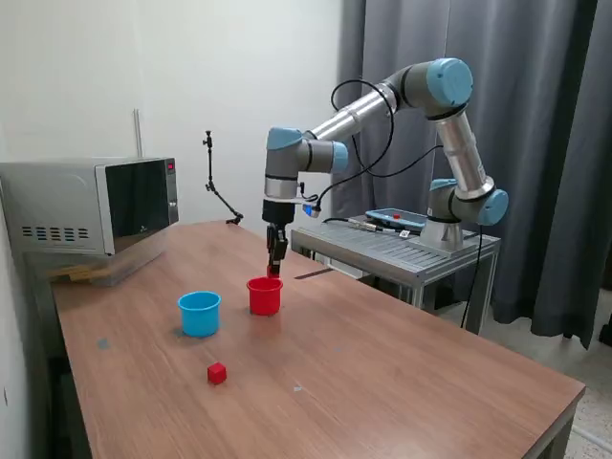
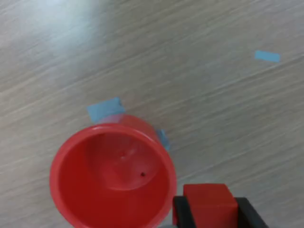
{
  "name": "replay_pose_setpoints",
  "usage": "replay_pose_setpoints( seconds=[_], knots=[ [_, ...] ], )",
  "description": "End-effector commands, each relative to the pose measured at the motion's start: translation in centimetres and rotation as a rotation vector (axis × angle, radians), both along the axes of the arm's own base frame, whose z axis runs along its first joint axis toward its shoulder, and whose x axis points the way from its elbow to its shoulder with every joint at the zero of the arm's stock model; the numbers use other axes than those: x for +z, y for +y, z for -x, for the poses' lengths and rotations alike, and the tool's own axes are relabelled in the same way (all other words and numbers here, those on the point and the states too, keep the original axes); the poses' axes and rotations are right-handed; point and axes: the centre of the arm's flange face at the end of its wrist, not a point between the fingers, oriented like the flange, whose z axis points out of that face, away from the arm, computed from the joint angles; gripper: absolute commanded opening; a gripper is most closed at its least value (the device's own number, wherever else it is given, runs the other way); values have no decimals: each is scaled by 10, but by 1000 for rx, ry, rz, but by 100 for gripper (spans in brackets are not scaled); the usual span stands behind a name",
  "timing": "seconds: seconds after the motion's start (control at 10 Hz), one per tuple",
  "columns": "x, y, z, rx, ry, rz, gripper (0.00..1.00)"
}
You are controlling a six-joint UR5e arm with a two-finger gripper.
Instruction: Place red objects in the red bin, and blue objects in the blue bin.
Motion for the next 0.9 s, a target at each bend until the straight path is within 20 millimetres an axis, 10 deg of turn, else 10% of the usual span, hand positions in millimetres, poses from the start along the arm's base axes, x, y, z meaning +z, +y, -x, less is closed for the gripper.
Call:
replay_pose_setpoints(
  seconds=[0.0, 0.8],
  knots=[
    [-5, 11, -10, -19, 31, -28, 0],
    [-21, 43, -29, -75, 28, -32, 0]
  ],
)
